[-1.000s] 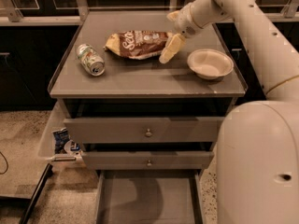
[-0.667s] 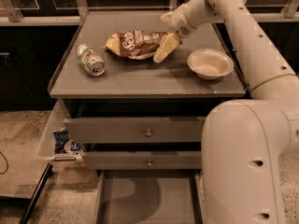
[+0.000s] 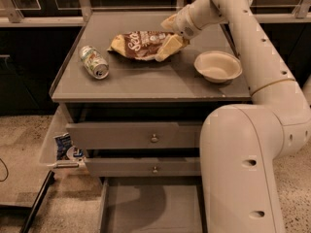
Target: Place brown chip bag into bottom drawer
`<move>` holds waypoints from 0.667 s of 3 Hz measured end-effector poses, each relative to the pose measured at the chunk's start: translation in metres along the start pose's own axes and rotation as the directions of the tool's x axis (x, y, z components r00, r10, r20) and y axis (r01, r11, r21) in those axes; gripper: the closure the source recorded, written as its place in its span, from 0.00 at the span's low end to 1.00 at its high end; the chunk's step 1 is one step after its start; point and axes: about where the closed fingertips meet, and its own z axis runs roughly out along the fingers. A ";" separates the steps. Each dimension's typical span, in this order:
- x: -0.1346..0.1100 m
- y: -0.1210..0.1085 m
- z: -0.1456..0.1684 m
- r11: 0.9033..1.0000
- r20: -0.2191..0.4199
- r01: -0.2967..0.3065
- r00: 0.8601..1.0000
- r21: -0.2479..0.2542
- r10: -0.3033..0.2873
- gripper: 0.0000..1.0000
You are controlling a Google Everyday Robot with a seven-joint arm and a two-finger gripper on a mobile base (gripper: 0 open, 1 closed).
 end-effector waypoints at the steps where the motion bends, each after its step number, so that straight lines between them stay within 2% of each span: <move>1: 0.000 0.000 0.000 1.000 0.000 0.000 1.000 0.000 0.000 0.41; 2: 0.000 0.000 0.000 1.000 0.000 0.000 1.000 0.000 0.000 0.65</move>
Offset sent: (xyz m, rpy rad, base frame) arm 0.0000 0.0000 0.0000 0.0000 0.0000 0.0000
